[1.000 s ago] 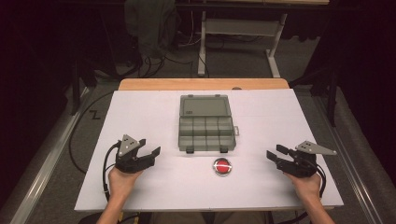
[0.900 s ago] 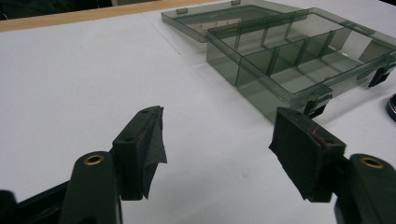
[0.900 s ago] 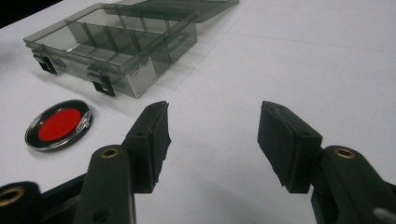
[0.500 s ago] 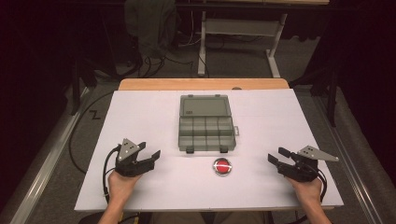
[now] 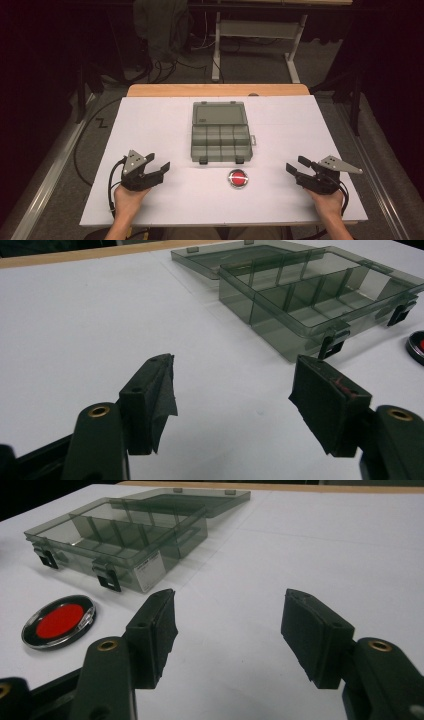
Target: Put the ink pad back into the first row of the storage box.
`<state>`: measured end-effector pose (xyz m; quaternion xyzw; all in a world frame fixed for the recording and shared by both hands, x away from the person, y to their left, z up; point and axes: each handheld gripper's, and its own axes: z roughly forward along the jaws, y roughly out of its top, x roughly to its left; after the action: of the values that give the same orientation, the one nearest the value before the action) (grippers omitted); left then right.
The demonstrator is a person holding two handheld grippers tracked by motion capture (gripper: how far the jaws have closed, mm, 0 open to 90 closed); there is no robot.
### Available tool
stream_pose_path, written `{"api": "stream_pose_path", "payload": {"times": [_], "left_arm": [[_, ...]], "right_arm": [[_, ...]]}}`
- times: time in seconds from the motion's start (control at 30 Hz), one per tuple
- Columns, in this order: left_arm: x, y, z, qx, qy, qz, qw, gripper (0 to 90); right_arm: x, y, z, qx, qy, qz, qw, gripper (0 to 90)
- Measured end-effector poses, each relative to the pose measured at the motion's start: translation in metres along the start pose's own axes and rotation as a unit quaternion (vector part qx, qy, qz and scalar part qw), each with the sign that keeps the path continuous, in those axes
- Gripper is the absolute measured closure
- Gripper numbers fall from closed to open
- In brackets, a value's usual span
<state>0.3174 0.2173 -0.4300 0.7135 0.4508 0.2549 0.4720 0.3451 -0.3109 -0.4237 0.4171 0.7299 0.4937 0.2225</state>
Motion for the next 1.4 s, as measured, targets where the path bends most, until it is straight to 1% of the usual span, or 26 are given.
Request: {"api": "stream_pose_path", "payload": {"times": [0.17,0.23,0.3,0.37,0.43,0.57,0.7,0.8,0.9,1.07,1.13,1.23,1.4], "left_arm": [[-0.001,0.0,0.0,0.0,0.001,0.001,1.0,33.8],[0.0,0.0,0.0,-0.001,0.0,0.0,1.0,33.8],[0.0,0.0,0.0,-0.001,-0.001,-0.002,1.0,33.7],[0.0,0.0,0.0,-0.002,-0.001,-0.003,1.0,33.7],[0.0,0.001,0.0,-0.005,-0.001,-0.004,1.0,33.7],[-0.001,0.002,0.001,-0.005,-0.001,-0.001,1.0,33.6],[-0.003,0.003,0.002,-0.005,-0.004,0.004,1.0,33.4],[-0.004,0.003,0.002,-0.004,-0.003,0.009,1.0,33.2],[-0.004,0.003,0.002,-0.005,-0.003,0.008,1.0,33.2],[-0.004,0.003,0.003,-0.004,-0.004,0.007,1.0,33.2],[-0.004,0.003,0.003,-0.004,-0.006,0.01,0.9999,33.2],[-0.004,0.003,0.003,-0.004,-0.005,0.009,0.9999,33.0],[-0.005,0.003,0.003,-0.004,-0.006,0.011,0.9999,33.0]], "right_arm": [[0.006,0.005,0.001,0.007,0.0,-0.012,0.9999,42.2],[0.007,0.007,0.003,0.014,0.001,-0.012,0.9998,42.6],[0.009,0.009,0.005,0.017,0.002,-0.008,0.9998,43.3],[0.011,0.01,0.007,0.027,0.004,0.001,0.9996,43.5],[0.013,0.011,0.009,0.033,0.009,0.004,0.9994,43.4],[0.021,0.015,0.012,0.046,0.018,-0.015,0.9987,42.6],[0.028,0.017,0.015,0.063,0.026,-0.027,0.9973,42.0],[0.032,0.019,0.015,0.073,0.03,-0.03,0.9964,41.9],[0.035,0.022,0.017,0.083,0.035,-0.034,0.9954,41.9],[0.041,0.026,0.02,0.1,0.044,-0.041,0.9931,42.1],[0.044,0.027,0.022,0.108,0.048,-0.045,0.9919,42.2],[0.049,0.029,0.027,0.127,0.056,-0.05,0.989,42.8],[0.059,0.033,0.036,0.15,0.066,-0.063,0.9844,42.8]]}}
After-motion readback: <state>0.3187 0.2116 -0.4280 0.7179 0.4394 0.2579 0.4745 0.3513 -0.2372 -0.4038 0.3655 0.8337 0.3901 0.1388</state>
